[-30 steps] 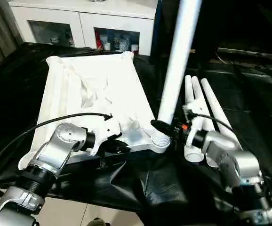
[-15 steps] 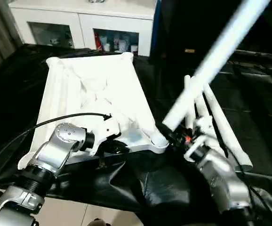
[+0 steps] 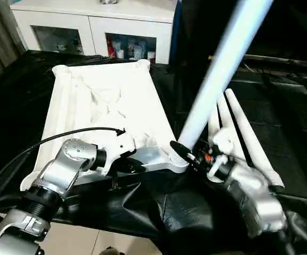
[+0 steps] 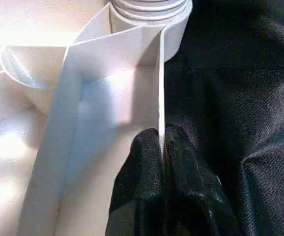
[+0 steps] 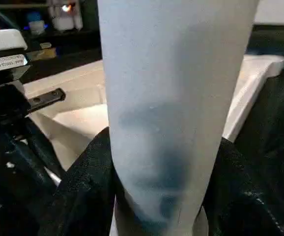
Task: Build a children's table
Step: Insert table leg to table base
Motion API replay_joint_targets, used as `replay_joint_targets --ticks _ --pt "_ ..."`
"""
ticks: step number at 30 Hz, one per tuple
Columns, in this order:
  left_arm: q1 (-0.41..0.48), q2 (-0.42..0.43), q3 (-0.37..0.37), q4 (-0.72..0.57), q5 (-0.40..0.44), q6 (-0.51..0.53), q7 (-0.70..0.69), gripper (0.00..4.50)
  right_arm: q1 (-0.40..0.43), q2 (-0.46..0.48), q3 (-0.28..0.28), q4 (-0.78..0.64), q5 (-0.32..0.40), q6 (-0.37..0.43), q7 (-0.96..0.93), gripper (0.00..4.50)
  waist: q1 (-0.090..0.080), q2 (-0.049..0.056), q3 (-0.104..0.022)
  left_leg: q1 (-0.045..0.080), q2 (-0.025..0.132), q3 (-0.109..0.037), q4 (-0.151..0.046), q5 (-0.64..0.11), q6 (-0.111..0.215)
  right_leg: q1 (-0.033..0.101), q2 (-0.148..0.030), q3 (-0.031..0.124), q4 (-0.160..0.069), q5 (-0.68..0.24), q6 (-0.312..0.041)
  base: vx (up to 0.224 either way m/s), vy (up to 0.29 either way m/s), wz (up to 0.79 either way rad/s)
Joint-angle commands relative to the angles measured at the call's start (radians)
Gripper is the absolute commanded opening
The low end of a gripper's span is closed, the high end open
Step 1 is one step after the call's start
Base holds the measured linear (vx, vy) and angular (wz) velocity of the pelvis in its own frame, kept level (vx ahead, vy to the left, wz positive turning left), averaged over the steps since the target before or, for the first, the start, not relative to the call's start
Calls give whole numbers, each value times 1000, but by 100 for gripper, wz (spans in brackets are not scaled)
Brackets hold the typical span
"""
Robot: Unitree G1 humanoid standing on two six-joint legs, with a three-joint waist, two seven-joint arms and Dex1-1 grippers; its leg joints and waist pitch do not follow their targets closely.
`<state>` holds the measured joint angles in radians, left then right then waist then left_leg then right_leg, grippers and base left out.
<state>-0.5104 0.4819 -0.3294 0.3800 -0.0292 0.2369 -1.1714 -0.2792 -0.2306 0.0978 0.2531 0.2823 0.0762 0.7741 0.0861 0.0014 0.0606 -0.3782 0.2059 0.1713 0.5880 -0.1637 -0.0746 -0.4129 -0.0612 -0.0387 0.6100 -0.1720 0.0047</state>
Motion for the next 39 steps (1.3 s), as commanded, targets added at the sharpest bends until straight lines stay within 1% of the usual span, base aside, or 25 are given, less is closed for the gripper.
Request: replay_joint_targets --ticks 1,2,4,5,6,7,8,11,14,16,17,18,19,21,24,25,26,27,28,30,31,34,36,39 --pt "-26 -4 10 1 -3 -12 3 0 20 -13 21 67 -10 72 15 190 -3 8 -46 22 21 -11 -91 -434 -28 25 -67 39 -100 -461 -146 0 0 0" --pt "-29 -5 9 3 -5 -15 -1 0 -5 -28 28 94 -6 84 45 190 -4 3 -45 20 20 -11 -90 -433 -27 25 -68 39 -100 -467 -145 0 0 0" --pt "-30 -5 8 3 -6 -16 -3 0 -14 -33 30 103 -3 94 58 190 -4 5 -44 22 20 -11 -90 -435 -26 23 -69 38 -102 -482 -143 0 0 0" --pt "-31 -4 8 4 -7 -19 -8 0 -32 -53 48 126 -16 97 98 190 -5 2 -41 21 21 -11 -91 -439 -26 21 -69 39 -105 -497 -137 0 0 0" --pt "-31 -4 7 5 -8 -22 -11 0 -38 -61 55 134 -22 96 114 190 -6 2 -42 22 20 -12 -90 -442 -26 22 -69 38 -104 -503 -137 0 0 0" --pt "-32 -4 6 5 -8 -24 -14 0 -45 -68 59 144 -25 93 128 190 -7 0 -41 22 20 -11 -90 -439 -24 22 -69 37 -105 -509 -134 0 0 0" --pt "-32 -4 6 5 -8 -25 -16 0 -48 -72 59 149 -26 92 135 190 -6 1 -41 22 20 -10 -89 -434 -23 21 -69 39 -106 -510 -133 0 0 0" --pt "-34 -3 5 4 -9 -35 -23 0 -52 -91 58 169 -19 93 192 190 -6 -4 -40 19 22 -11 -91 -419 -17 22 -69 39 -104 -485 -137 0 0 0" --pt "-37 -3 6 7 -8 -38 -25 0 -51 -97 61 179 -20 86 208 190 -5 -3 -42 18 23 -9 -91 -403 -13 25 -68 39 -100 -445 -151 0 0 0" --pt "-39 3 4 9 -7 -47 -37 0 -55 -114 77 216 -30 69 243 190 -5 -1 -41 19 23 -8 -91 -408 -13 24 -67 39 -99 -441 -157 0 0 0" --pt "-38 5 4 6 -9 -46 -41 0 -57 -116 80 226 -31 67 250 190 -5 -2 -41 20 23 -8 -92 -410 -13 25 -67 39 -100 -439 -159 0 0 0" --pt "-38 7 5 2 -16 -51 -60 0 -64 -121 90 248 -41 58 270 190 -5 2 -41 20 23 -8 -92 -411 -14 24 -68 39 -100 -437 -161 0 0 0" --pt "-38 8 4 3 -18 -53 -66 0 -66 -124 95 254 -45 54 278 190 -7 -1 -40 19 23 -8 -92 -416 -14 25 -67 38 -100 -441 -162 0 0 0" --pt "-41 14 -5 6 -18 -69 -93 0 -76 -135 114 283 -63 40 319 190 -7 -2 -39 20 22 -8 -92 -416 -9 24 -67 38 -102 -447 -160 0 0 0" --pt "-45 19 -17 10 -11 -77 -113 0 -88 -142 128 306 -71 29 359 190 -6 -2 -37 20 24 -8 -94 -411 -7 24 -67 39 -101 -433 -167 0 0 0" --pt "-47 20 -22 15 -6 -81 -116 0 -92 -146 133 314 -75 23 370 190 -6 -6 -36 19 24 -7 -94 -406 -6 25 -66 39 -101 -421 -169 0 0 0" --pt "-50 21 -30 24 -1 -91 -128 0 -103 -152 143 339 -86 3 395 190 -5 -6 -38 21 25 -6 -95 -399 -4 26 -67 39 -100 -410 -173 0 0 0" --pt "-50 21 -30 24 -1 -91 -128 0 -103 -153 143 339 -86 2 395 190 -5 -5 -39 21 25 -6 -94 -397 -3 26 -68 38 -99 -405 -177 0 0 0" --pt "-52 20 -30 26 -1 -93 -129 0 -109 -154 145 350 -90 -4 400 190 -6 -4 -36 21 25 -5 -96 -397 -2 27 -67 37 -100 -401 -182 0 0 0" --pt "-55 19 -28 27 -2 -91 -131 0 -121 -153 144 379 -95 -16 406 190 -7 -5 -32 25 26 -6 -100 -422 -5 27 -69 36 -104 -434 -182 0 0 0" --pt "-57 19 -27 27 -2 -91 -133 0 -126 -151 143 393 -97 -24 408 190 -6 -7 -32 29 26 -6 -101 -430 -7 28 -69 36 -107 -452 -177 0 0 0" --pt "-59 20 -23 29 -2 -93 -136 0 -136 -149 145 419 -100 -39 415 190 -7 -7 -32 29 27 -7 -103 -429 -7 28 -71 37 -110 -466 -175 0 0 0" --pt "-58 24 -18 32 -5 -94 -135 0 -145 -140 140 453 -98 -49 410 190 -7 -5 -30 30 27 -8 -104 -438 -8 27 -71 37 -111 -480 -172 0 0 0" --pt "-57 26 -14 32 -7 -91 -131 0 -150 -131 131 473 -95 -51 392 190 -8 -7 -29 32 26 -11 -105 -461 -12 24 -73 36 -116 -526 -161 0 0 0"
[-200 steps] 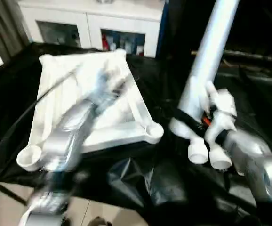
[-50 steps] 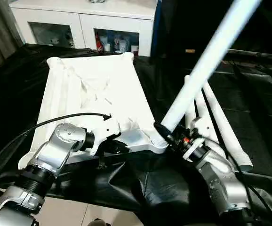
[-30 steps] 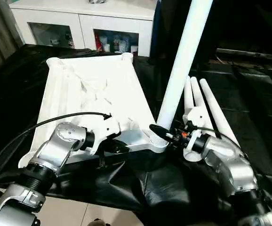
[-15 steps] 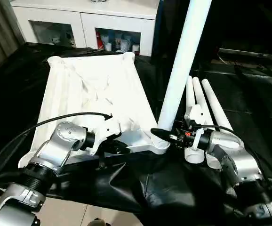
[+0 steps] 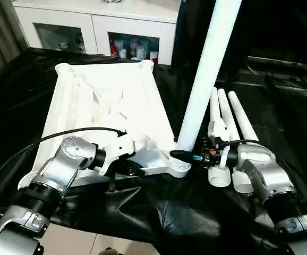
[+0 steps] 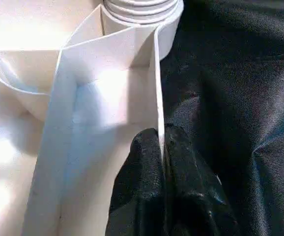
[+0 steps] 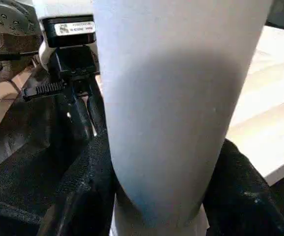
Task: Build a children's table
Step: Insert table leg to table base
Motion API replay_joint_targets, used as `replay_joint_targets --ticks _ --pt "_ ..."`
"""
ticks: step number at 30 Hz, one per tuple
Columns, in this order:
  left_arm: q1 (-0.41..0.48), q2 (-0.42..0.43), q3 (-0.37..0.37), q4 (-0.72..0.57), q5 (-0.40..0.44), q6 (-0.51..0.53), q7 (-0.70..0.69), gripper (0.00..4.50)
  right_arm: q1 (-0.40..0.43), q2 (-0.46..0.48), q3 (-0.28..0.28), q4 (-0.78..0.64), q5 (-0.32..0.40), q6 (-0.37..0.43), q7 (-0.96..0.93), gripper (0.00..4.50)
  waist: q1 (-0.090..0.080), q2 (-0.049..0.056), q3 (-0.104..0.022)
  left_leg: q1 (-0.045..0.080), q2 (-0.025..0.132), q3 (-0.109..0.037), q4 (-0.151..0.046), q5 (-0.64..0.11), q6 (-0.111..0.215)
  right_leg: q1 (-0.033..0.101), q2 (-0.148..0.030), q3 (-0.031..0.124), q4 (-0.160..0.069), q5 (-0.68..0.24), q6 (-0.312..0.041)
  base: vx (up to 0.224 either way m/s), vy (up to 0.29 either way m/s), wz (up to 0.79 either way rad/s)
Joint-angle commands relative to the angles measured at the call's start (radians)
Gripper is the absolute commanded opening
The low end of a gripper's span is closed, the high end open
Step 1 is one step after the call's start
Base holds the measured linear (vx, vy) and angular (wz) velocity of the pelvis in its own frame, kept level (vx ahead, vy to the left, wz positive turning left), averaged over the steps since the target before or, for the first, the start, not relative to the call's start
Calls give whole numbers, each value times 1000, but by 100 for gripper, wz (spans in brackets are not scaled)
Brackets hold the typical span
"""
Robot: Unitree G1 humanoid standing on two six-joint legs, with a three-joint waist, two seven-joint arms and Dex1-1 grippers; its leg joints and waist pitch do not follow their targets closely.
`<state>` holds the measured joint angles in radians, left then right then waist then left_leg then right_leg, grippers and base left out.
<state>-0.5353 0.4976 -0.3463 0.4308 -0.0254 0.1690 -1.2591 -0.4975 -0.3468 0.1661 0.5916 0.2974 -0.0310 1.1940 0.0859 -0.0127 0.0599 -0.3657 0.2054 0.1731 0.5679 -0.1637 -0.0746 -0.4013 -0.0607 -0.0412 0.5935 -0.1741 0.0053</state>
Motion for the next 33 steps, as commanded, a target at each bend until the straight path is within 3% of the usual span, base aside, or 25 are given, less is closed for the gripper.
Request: replay_joint_targets --ticks 1,6,9,12,15,16,17,18,19,20,21,22,23,24,25,26,27,28,29,30,33 --pt "-32 10 7 -19 -11 -22 -35 0 62 -8 52 151 -110 51 -51 190 -8 10 -25 20 26 -14 -86 -473 -14 10 -74 39 -103 -551 -154 0 0 0" --pt "-37 -4 30 -13 -9 6 22 0 49 31 -13 205 -102 12 -204 190 -15 8 -20 27 25 -22 -89 -530 -31 1 -78 33 -116 -670 -115 0 0 0" --pt "-48 -36 64 4 -17 35 99 0 32 68 -62 264 -111 -24 -388 190 -28 11 -16 28 23 -31 -94 -572 -43 4 -77 18 -126 -712 -94 -17 8 -4" --pt "-53 -54 83 4 -27 57 133 0 21 93 -88 285 -96 -27 -451 190 -50 17 -16 24 24 -42 -105 -626 -44 18 -77 -6 -135 -679 -92 -54 37 -15" --pt "-60 -85 105 -5 -24 113 213 0 -17 142 -105 340 -125 -64 -634 190 -61 20 -10 33 24 -42 -106 -673 -45 12 -80 -26 -144 -682 -89 -36 29 -11" --pt "-62 -95 111 -8 -20 133 243 0 -30 154 -103 360 -144 -85 -696 190 -69 23 -8 35 24 -45 -108 -705 -44 20 -79 -46 -152 -691 -74 -52 38 -14" --pt "-70 -127 119 -7 -3 175 323 0 -64 190 -116 405 -145 -85 -806 190 -75 27 -1 29 30 -49 -118 -741 -44 33 -77 -67 -152 -677 -61 -58 44 -19" --pt "-78 -155 130 2 6 209 383 0 -87 210 -126 433 -140 -77 -870 189 -71 46 3 15 47 -50 -151 -823 -55 60 -63 -87 -115 -600 -67 -78 42 -18" --pt "-78 -155 130 2 6 209 383 0 -87 210 -126 433 -140 -77 -870 189 -65 53 9 -18 66 -43 -192 -884 -61 90 -50 -86 -41 -491 -88 -78 42 -18" --pt "-90 -199 148 17 10 247 459 0 -116 240 -144 467 -124 -62 -933 189 17 53 6 -90 83 4 -239 -951 -51 129 -28 -61 120 -254 -84 -124 -4 4" --pt "-98 -227 160 30 12 266 508 0 -133 257 -155 485 -113 -53 -964 189 33 46 3 -63 77 42 -241 -868 -26 97 -23 -20 137 -268 -74 -34 -112 27" --pt "-113 -291 178 62 18 293 606 0 -170 293 -167 521 -102 -36 -1030 189 6 -49 -7 104 1 26 -15 -533 -39 -72 -111 35 -114 -871 -9 -14 -154 3" --pt "-115 -321 176 69 24 302 641 0 -188 313 -173 537 -93 -22 -1051 189 10 -33 -8 19 -10 -34 62 -149 26 2 -203 96 -155 -1051 -59 61 -132 -7" --pt "-117 -352 176 73 32 317 682 0 -206 331 -174 551 -92 -11 -1075 189 38 -9 -28 -48 10 -51 -20 -17 5 82 -161 53 -75 -726 -88 89 -20 -40" --pt "-117 -352 176 73 32 317 682 0 -206 331 -174 551 -92 -11 -1075 189 35 1 -36 -26 19 -38 -43 15 -12 62 -116 31 -56 -495 -109 70 22 -17" --pt "-118 -392 163 62 52 349 735 0 -235 361 -176 575 -97 -3 -1111 189 16 -9 -29 5 18 -24 -54 -97 5 25 -63 16 -35 -262 -152 0 0 0" --pt "-119 -408 163 54 55 363 757 0 -245 372 -175 581 -101 1 -1121 189 18 1 -26 17 18 -16 -57 -181 -1 16 -65 20 -44 -263 -174 -31 -43 22" --pt "-119 -408 163 54 55 363 757 0 -245 372 -175 581 -101 1 -1121 189 11 6 -27 14 16 -13 -64 -259 -2 24 -74 25 -49 -284 -200 -31 -43 22" --pt "-121 -427 161 37 52 390 773 0 -262 390 -169 590 -108 1 -1126 189 7 4 -23 5 20 -16 -76 -302 -10 31 -75 23 -60 -355 -183 0 0 0" --pt "-120 -429 160 32 52 395 777 0 -267 394 -171 593 -107 0 -1129 189 4 -1 -26 5 20 -17 -79 -324 -18 33 -75 21 -68 -398 -157 0 0 0" --pt "-119 -428 159 29 57 406 794 0 -280 404 -173 608 -127 -12 -1134 189 0 -1 -28 5 23 -17 -84 -320 -21 31 -76 24 -70 -373 -145 0 0 0"
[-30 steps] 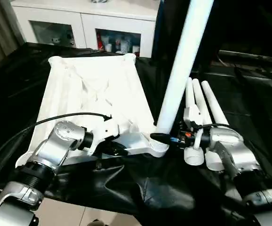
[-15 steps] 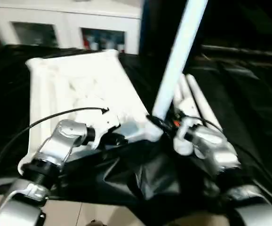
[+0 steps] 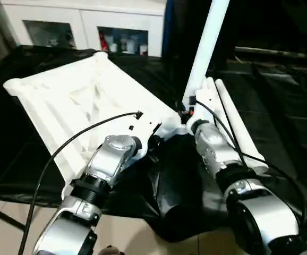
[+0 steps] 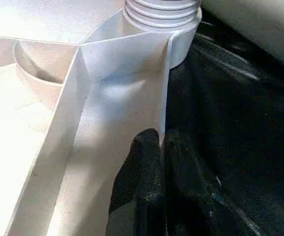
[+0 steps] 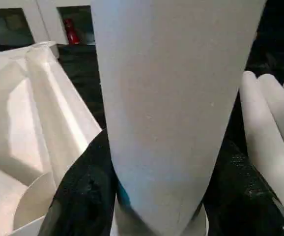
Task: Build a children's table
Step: Insert table leg to table base
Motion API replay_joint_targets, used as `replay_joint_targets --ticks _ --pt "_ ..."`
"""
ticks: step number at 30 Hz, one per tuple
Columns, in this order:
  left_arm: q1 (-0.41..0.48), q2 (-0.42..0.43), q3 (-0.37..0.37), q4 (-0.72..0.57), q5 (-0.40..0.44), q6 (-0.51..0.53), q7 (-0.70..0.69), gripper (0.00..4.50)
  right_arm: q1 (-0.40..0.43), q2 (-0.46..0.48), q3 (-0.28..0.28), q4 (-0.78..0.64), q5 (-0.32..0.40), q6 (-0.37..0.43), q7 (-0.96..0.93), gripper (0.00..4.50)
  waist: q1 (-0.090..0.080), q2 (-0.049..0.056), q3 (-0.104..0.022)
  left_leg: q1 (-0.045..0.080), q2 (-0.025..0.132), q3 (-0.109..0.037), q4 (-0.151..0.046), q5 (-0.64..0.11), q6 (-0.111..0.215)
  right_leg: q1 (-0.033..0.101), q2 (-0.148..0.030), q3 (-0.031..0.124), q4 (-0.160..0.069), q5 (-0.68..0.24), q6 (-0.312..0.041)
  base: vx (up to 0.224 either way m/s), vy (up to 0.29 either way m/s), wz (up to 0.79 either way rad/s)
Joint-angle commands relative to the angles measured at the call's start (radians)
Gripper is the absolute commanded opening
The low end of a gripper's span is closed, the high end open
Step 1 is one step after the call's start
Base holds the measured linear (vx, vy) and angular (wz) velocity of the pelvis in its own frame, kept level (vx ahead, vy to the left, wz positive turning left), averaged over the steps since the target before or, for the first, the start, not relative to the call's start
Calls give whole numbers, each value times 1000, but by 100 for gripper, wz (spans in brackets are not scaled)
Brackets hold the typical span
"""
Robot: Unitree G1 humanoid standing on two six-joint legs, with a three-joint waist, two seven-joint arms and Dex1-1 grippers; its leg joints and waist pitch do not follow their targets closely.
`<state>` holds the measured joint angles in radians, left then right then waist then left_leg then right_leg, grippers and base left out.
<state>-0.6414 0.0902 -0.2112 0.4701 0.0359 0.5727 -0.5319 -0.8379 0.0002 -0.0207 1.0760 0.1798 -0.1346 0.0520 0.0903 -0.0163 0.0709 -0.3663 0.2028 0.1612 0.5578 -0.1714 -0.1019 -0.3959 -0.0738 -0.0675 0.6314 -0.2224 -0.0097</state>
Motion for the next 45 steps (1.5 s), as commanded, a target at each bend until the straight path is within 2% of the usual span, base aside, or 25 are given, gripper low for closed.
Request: replay_joint_targets --ticks 1,2,7,10,13,17,28,34,37,45 --pt "-13 -20 29 -10 1 7 75 0 56 59 10 131 -15 87 4 189 -8 -3 -38 1 26 -4 -76 -308 8 28 -63 49 -109 -319 -127 0 0 0" --pt "-12 -20 33 -11 4 11 79 0 53 61 8 137 -18 84 3 189 -9 0 -40 1 27 -4 -77 -306 7 27 -63 49 -110 -315 -126 0 0 0" --pt "-11 -28 42 -15 8 25 99 0 45 64 1 155 -30 81 1 189 -13 -2 -42 2 28 1 -79 -306 5 27 -63 50 -112 -281 -128 0 0 0" --pt "-13 -23 37 -11 8 21 100 0 42 64 16 155 -46 78 23 189 -12 -4 -42 4 27 5 -77 -304 10 25 -63 52 -114 -266 -130 0 0 0" --pt "-13 -18 36 -12 7 21 101 0 41 67 9 157 -57 79 37 189 -12 -9 -43 3 26 7 -76 -300 15 25 -64 53 -116 -281 -125 0 0 0" --pt "-13 -10 32 -10 9 15 96 0 42 67 10 160 -67 81 53 189 -11 -8 -41 2 26 6 -78 -299 15 24 -66 52 -119 -313 -116 0 0 0" --pt "-4 9 30 -30 7 20 85 0 49 72 24 159 -100 85 98 189 -20 -15 -39 3 27 3 -82 -340 9 18 -67 52 -127 -389 -97 0 0 0" --pt "-7 11 28 -25 2 17 83 0 44 73 13 159 -109 82 96 189 -27 -10 -38 2 27 1 -83 -350 7 15 -68 52 -130 -406 -99 0 0 0" --pt "-10 13 26 -22 1 15 78 0 41 72 6 156 -104 83 103 189 -30 -11 -38 3 27 0 -83 -368 5 14 -69 52 -133 -434 -93 0 0 0" --pt "-14 18 20 -21 0 12 68 0 32 77 -19 154 -92 84 129 189 -30 -10 -40 3 28 0 -83 -368 5 13 -68 52 -131 -414 -101 0 0 0"
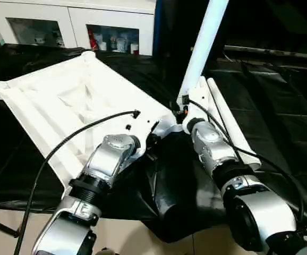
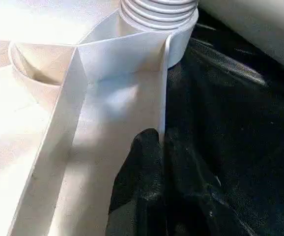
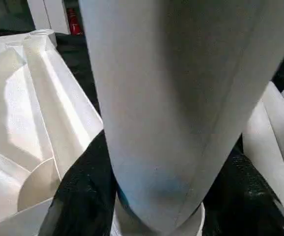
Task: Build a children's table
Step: Insert table leg to table base
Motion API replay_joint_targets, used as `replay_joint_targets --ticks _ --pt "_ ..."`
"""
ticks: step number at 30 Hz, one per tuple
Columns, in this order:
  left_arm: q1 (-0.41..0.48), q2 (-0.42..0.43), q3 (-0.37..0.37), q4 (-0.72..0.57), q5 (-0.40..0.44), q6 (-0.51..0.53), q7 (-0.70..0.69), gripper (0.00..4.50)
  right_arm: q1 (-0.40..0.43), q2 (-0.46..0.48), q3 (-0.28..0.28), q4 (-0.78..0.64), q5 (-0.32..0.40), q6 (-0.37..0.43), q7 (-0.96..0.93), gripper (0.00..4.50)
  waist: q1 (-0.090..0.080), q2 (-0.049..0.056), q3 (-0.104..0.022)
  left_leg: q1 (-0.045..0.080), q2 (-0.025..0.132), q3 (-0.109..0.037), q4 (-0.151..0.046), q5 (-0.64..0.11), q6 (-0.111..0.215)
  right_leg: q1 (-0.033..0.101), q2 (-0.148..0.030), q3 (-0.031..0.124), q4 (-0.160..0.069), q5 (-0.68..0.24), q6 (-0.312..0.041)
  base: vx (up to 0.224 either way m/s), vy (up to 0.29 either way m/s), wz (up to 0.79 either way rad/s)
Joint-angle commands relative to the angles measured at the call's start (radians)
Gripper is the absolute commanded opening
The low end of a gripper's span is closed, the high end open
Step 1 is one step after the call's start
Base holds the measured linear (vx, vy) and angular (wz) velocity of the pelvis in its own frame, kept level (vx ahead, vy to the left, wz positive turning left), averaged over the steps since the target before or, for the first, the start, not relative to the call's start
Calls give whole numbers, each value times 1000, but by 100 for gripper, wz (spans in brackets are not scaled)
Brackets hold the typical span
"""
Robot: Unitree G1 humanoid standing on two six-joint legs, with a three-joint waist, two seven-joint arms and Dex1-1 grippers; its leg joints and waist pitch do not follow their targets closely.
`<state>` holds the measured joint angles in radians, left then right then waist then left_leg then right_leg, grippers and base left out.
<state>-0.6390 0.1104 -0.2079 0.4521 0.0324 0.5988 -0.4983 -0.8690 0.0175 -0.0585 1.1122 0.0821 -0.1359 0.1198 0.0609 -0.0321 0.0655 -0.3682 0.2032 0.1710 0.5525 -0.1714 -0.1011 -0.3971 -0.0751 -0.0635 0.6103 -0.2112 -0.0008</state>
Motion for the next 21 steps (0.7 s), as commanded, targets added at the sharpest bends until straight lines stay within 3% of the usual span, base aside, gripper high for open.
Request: replay_joint_targets --ticks 1,9,13,17,19,21 --pt "-16 -1 15 -5 3 -14 30 0 61 61 14 118 9 89 69 189 0 8 -36 6 28 -10 -78 -366 4 15 -67 49 -109 -419 -112 0 0 0" --pt "5 70 -43 -55 2 -43 -105 0 32 14 21 120 -9 152 150 189 0 16 -44 0 29 -10 -76 -312 6 27 -66 48 -96 -316 -147 0 0 0" --pt "20 118 -62 -86 -9 -62 -186 0 22 -21 36 114 -31 187 225 189 -4 17 -53 -4 30 -4 -67 -217 20 42 -63 47 -76 -137 -206 0 0 0" --pt "53 240 -98 -148 -20 -201 -367 0 18 -103 97 84 -71 223 413 189 -7 21 -59 -4 29 -2 -57 -140 43 53 -60 47 -61 8 -252 0 0 0" --pt "69 287 -107 -177 -30 -239 -433 0 24 -135 119 66 -83 229 498 189 -6 20 -62 1 31 -1 -54 -133 48 54 -60 47 -58 29 -262 0 0 0" --pt "96 352 -106 -233 -63 -271 -532 0 45 -190 157 23 -96 232 657 189 -4 18 -68 5 34 3 -46 -84 64 58 -57 48 -44 135 -287 0 0 0"
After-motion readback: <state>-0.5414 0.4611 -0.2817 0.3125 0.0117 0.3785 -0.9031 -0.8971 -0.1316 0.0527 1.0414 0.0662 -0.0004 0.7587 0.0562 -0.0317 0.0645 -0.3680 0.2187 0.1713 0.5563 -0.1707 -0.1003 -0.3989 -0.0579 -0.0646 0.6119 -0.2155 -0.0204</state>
